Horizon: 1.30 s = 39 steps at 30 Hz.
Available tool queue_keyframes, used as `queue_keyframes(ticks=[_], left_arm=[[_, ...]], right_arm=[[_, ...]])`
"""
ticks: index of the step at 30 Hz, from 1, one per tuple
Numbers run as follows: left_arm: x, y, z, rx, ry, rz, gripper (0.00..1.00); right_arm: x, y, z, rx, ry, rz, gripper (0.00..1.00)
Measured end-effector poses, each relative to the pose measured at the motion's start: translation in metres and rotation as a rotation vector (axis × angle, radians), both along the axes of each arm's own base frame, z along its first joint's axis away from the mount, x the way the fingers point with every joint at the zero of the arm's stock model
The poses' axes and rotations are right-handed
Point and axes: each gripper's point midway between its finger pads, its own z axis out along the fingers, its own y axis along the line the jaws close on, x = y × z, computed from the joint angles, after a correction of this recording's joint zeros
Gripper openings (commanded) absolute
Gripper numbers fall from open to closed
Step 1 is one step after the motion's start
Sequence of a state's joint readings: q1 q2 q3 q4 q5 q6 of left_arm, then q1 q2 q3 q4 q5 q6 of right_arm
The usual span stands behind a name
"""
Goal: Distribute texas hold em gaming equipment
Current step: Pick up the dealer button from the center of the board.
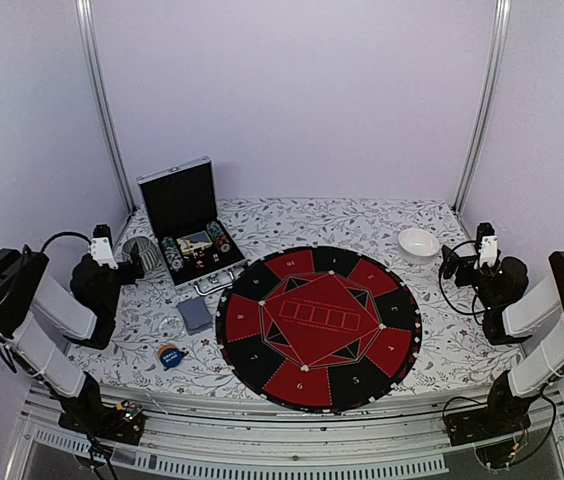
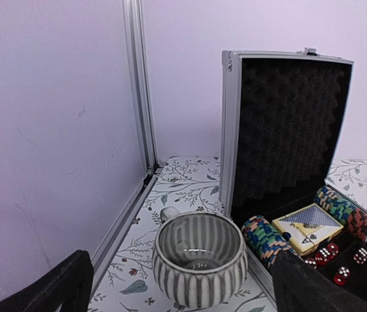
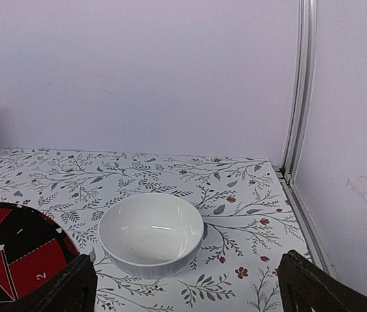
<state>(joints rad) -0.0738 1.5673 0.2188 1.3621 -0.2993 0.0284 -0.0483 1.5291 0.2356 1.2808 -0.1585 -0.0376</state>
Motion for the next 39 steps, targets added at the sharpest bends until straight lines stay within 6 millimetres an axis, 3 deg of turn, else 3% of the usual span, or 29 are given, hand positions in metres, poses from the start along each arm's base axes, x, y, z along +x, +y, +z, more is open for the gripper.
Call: queue_keyframes(ticks=[10, 11, 14, 17, 21, 24, 26, 29, 32, 35, 39], left_arm=[[-0.001, 0.004, 0.001, -0.002, 0.015, 0.024, 0.98], [0.0, 0.005, 0.005, -0.001, 0.021, 0.034, 0.98], [0.006, 0.008, 0.044, -0.018, -0.032, 0.067, 0.98], [0.005, 0.0, 0.101, -0.054, -0.124, 0.073, 0.98], [-0.006, -0.044, 0.161, -0.089, -0.178, -0.052, 0.98], [-0.018, -0.089, 0.188, -0.124, -0.137, -0.2, 0.98], [-0.028, -0.116, 0.194, -0.168, -0.075, -0.304, 0.97], [-0.045, -0.151, 0.181, -0.228, 0.064, -0.441, 0.92], [-0.058, -0.171, 0.141, -0.279, 0.276, -0.492, 0.84], [-0.066, -0.175, 0.085, -0.31, 0.535, -0.44, 0.84], [-0.084, -0.167, 0.015, -0.309, 0.836, -0.323, 0.85]], right_arm=[[0.0, 0.0, 0.0, 0.0, 0.001, 0.0, 0.99], [0.0, 0.0, 0.0, 0.0, 0.003, -0.002, 0.99], [0.004, -0.004, 0.002, 0.007, 0.033, -0.021, 0.99], [0.01, -0.009, 0.044, 0.033, -0.019, -0.049, 0.99], [-0.007, 0.001, 0.13, 0.074, -0.202, 0.012, 0.99], [-0.024, 0.018, 0.178, 0.1, -0.287, 0.117, 0.99], [-0.037, 0.034, 0.203, 0.118, -0.317, 0.223, 0.99], [-0.048, 0.06, 0.222, 0.148, -0.3, 0.396, 0.99], [-0.05, 0.083, 0.219, 0.197, -0.217, 0.551, 0.96], [-0.046, 0.106, 0.203, 0.266, -0.095, 0.664, 0.96], [-0.051, 0.152, 0.18, 0.301, 0.057, 0.779, 0.96]])
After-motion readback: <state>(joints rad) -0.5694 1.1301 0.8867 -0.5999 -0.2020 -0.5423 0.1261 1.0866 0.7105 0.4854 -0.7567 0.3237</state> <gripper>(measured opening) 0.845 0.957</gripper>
